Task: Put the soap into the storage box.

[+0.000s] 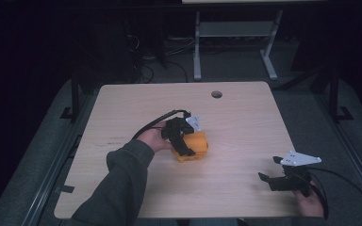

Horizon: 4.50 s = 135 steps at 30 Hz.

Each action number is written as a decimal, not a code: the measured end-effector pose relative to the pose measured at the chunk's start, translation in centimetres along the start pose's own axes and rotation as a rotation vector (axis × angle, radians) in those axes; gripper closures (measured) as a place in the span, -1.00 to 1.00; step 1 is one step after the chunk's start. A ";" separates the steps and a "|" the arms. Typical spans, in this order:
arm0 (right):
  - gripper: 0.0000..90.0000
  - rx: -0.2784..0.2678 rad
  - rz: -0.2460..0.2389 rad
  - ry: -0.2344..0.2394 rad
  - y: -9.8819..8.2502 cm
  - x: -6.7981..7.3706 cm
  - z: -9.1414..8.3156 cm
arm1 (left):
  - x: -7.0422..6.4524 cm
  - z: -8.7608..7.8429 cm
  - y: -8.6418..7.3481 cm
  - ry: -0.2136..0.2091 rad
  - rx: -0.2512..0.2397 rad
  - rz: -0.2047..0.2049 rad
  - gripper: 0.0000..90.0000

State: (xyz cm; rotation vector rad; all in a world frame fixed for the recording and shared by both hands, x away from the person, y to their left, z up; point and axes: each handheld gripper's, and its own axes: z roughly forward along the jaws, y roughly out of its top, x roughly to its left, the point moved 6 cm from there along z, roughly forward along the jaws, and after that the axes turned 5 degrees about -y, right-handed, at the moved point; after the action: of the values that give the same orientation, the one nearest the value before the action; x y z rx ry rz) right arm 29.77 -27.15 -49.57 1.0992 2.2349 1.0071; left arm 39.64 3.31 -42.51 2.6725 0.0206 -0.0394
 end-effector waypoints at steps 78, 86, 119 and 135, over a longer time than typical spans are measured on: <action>-0.69 0.008 -0.001 0.004 0.0 0.1 0.1 | 1.6 0.1 -1.2 -0.016 0.046 -0.024 -0.58; -0.69 0.007 -0.006 0.003 0.0 0.2 0.1 | 1.2 -1.0 -1.6 0.003 0.024 -0.041 -0.57; -0.69 0.024 -0.001 0.006 0.0 0.5 0.5 | -1.2 -4.2 -3.8 0.076 -0.053 -0.055 -0.56; -0.69 0.036 0.005 0.004 -0.1 0.5 0.6 | -2.4 -4.8 -5.5 0.093 -0.075 -0.073 -0.55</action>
State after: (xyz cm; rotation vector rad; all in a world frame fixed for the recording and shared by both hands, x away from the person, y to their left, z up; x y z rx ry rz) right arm 29.79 -26.55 -50.09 1.1201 2.2621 0.9757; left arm 37.22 10.38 -40.66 2.5958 0.1466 0.0611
